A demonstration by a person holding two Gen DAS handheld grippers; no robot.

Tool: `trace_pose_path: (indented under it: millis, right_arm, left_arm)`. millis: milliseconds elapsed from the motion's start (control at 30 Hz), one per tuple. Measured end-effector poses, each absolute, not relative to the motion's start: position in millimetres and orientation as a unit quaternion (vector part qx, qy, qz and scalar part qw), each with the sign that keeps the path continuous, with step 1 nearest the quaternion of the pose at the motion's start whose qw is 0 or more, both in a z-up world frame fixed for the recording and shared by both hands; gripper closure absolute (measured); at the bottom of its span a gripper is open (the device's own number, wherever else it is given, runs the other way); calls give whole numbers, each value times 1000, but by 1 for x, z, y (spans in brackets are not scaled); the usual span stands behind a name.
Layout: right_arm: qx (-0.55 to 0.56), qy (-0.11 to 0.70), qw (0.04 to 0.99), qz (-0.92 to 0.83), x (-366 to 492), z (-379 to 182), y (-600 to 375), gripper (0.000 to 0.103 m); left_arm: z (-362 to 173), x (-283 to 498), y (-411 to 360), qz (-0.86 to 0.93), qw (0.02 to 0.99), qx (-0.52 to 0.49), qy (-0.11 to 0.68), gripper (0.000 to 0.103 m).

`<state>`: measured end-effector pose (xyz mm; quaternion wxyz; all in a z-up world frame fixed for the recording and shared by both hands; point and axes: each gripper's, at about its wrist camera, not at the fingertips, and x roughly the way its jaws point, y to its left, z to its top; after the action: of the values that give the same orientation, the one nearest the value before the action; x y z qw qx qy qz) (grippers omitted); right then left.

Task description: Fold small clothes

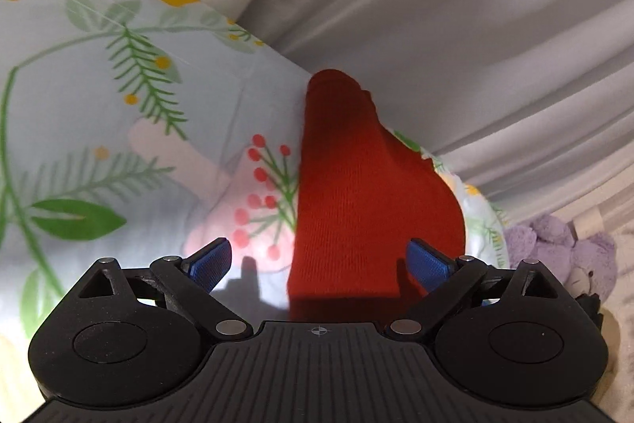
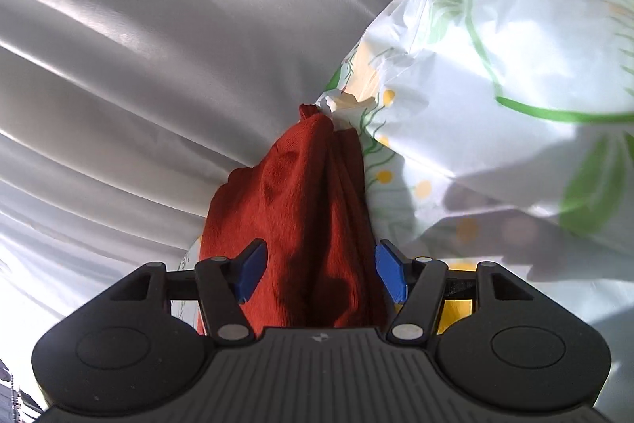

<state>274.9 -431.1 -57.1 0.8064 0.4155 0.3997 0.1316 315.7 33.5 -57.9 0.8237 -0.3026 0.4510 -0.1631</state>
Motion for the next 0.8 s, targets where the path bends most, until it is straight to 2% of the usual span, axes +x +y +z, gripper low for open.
trace_pose_path:
  millis: [367, 500, 567, 700, 733, 800]
  right_arm:
    - [442, 432, 765, 184, 331, -85, -421, 42]
    - [443, 431, 763, 192, 337, -86, -413, 43]
    - [439, 434, 763, 193, 339, -87, -408, 54]
    - [430, 432, 771, 184, 339, -87, -400, 64]
    - [426, 429, 775, 182, 338, -84, -397, 70]
    - [418, 419, 785, 183, 335, -76, -391, 73]
  left_arm:
    - [-89, 371, 3, -204, 780, -342, 483, 24]
    - [-91, 376, -5, -206, 780, -341, 483, 27]
    - [-92, 377, -6, -204, 780, -339, 485, 30]
    - [-92, 378, -5, -200, 780, -339, 487, 45]
    - [-91, 376, -3, -201, 781, -341, 483, 48]
    - [-83, 371, -2, -208, 789, -338, 468, 52]
